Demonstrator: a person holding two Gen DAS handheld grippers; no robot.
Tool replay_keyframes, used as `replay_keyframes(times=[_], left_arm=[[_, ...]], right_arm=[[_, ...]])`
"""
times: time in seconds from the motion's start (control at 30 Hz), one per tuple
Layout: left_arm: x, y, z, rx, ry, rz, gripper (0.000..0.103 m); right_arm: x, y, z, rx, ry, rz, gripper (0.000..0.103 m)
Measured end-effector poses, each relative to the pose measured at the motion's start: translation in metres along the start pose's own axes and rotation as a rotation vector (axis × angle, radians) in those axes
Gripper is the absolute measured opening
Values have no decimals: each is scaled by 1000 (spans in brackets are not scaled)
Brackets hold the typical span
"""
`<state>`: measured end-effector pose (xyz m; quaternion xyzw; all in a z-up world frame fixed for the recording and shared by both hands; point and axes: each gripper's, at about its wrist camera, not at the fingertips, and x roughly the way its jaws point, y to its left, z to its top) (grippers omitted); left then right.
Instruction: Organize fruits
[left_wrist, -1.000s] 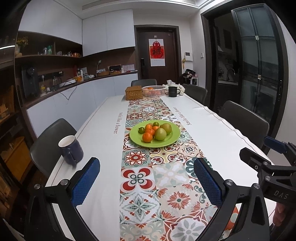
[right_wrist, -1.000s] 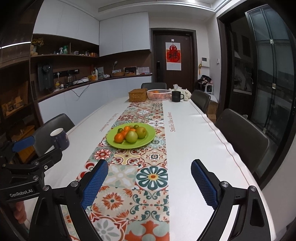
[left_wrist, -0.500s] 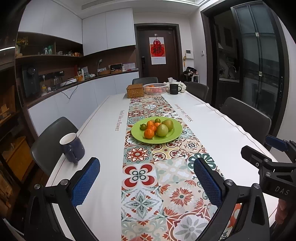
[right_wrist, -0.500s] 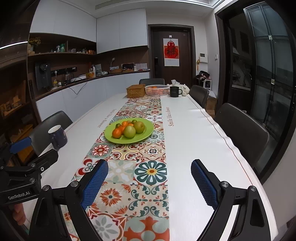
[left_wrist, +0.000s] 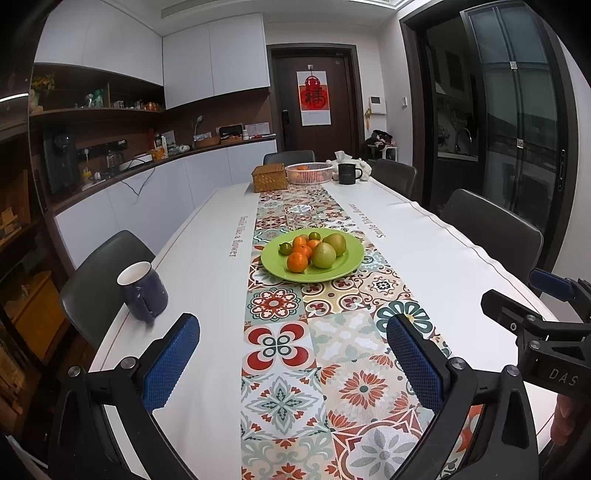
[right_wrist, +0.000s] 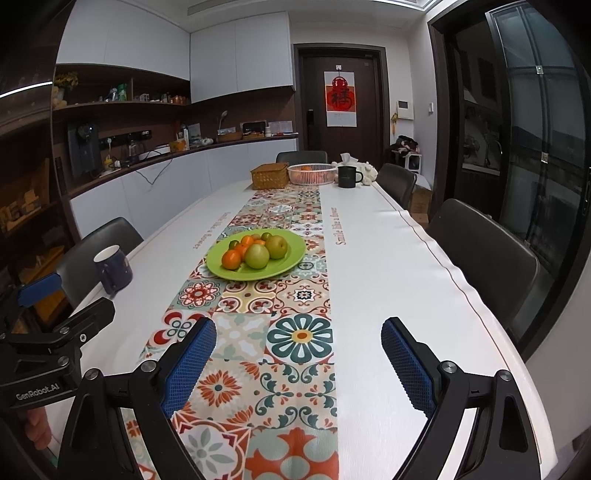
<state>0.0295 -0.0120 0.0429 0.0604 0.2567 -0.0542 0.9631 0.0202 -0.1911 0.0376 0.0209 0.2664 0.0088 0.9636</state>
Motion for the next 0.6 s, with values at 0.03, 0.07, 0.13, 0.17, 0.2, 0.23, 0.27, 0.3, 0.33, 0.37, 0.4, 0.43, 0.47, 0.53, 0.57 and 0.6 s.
replay_keyframes(times=[0.03, 0.07, 0.13, 0.17, 0.2, 0.23, 0.27, 0.3, 0.33, 0.37, 0.4, 0.43, 0.47, 0.53, 0.57, 0.6], left_arm=[[0, 0, 0, 1, 1, 1, 103], [1, 0, 0, 1, 3, 1, 103], [3, 0, -1, 0, 5, 2, 103], [3, 0, -1, -1, 6, 1, 103], [3, 0, -1, -1, 6, 3, 103], [4, 0, -1, -1, 8, 7, 103], [5, 0, -1, -2, 9, 10, 103], [6, 0, -2, -4, 11, 14, 103], [8, 0, -2, -6, 14, 16, 103], [9, 0, -3, -7, 18, 17, 103], [10, 0, -3, -7, 21, 19, 103], [12, 0, -4, -9, 24, 21, 103], [13, 0, -4, -8, 27, 20, 103], [15, 0, -6, -9, 32, 24, 103], [16, 0, -6, -8, 34, 25, 103], [17, 0, -7, -7, 37, 24, 103]], right_arm=[[0, 0, 0, 0, 1, 0, 92], [1, 0, 0, -1, 3, 0, 92], [2, 0, 0, 0, 6, -1, 92], [3, -1, 0, 1, 7, 0, 92], [3, -1, 0, 1, 8, -1, 92], [3, 0, 0, 1, 9, -2, 92], [4, 0, -1, 1, 11, -1, 92], [4, 0, 0, 1, 13, -1, 92], [5, 0, -1, 2, 15, -2, 92], [6, 0, -1, 2, 17, -1, 92], [6, -1, -1, 2, 19, -2, 92], [7, -1, -2, 1, 21, -4, 92], [8, -1, -2, 1, 24, -5, 92], [10, -1, -3, 0, 29, -5, 92], [11, -1, -4, 0, 31, -6, 92], [12, 0, -4, 1, 34, -7, 92]])
